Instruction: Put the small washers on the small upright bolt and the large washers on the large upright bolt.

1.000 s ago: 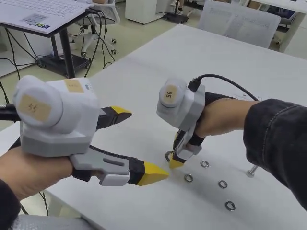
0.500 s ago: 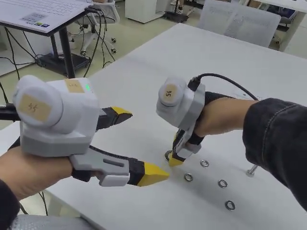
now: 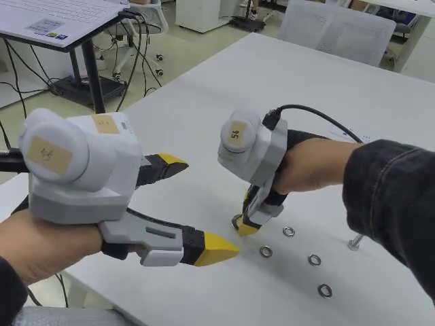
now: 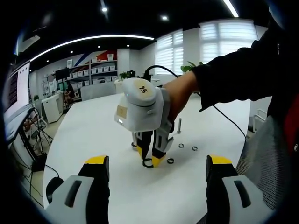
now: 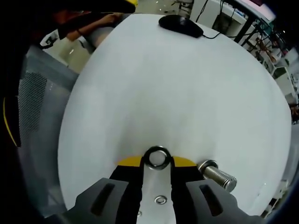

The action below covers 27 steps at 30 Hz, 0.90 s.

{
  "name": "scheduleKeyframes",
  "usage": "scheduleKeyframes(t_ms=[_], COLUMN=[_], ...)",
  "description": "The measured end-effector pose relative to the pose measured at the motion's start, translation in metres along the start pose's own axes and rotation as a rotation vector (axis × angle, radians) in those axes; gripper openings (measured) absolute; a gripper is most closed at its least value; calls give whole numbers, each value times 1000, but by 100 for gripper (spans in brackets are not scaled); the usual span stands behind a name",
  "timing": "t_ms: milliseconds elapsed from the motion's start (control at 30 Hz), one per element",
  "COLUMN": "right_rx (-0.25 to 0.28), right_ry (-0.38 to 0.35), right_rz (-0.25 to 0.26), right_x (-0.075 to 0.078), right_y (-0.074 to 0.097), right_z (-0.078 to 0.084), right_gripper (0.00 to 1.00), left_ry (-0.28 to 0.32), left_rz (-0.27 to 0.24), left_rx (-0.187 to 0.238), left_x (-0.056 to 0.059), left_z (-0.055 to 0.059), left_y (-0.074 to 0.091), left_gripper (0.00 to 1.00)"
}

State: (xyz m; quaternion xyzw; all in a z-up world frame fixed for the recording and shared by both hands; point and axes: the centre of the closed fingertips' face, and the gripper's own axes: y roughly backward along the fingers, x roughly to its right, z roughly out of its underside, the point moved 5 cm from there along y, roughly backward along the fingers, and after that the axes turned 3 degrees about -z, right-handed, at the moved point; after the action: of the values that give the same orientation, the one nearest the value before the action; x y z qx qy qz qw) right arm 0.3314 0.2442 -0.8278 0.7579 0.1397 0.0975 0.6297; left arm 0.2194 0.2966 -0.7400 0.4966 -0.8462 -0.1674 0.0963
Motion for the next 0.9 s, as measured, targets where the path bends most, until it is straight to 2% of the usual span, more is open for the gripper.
scheduleKeyframes(t_ms=[233,667,900], right_rx=[20,27,27], right_ry=[-9,-18,-30], right_rz=[2,26,57], right_x=[0,-5,-2], right_y=[12,43,65], right_z=[0,11,22], right_gripper=[23,23,23], left_ry=[-1,-11,-15], left_rz=[4,15,22], left_rx=[-2,3,6], left_x=[0,2,3], left_z=[0,-3,-5], left_y=[-2,-4,-5], left_gripper=[85,85,85])
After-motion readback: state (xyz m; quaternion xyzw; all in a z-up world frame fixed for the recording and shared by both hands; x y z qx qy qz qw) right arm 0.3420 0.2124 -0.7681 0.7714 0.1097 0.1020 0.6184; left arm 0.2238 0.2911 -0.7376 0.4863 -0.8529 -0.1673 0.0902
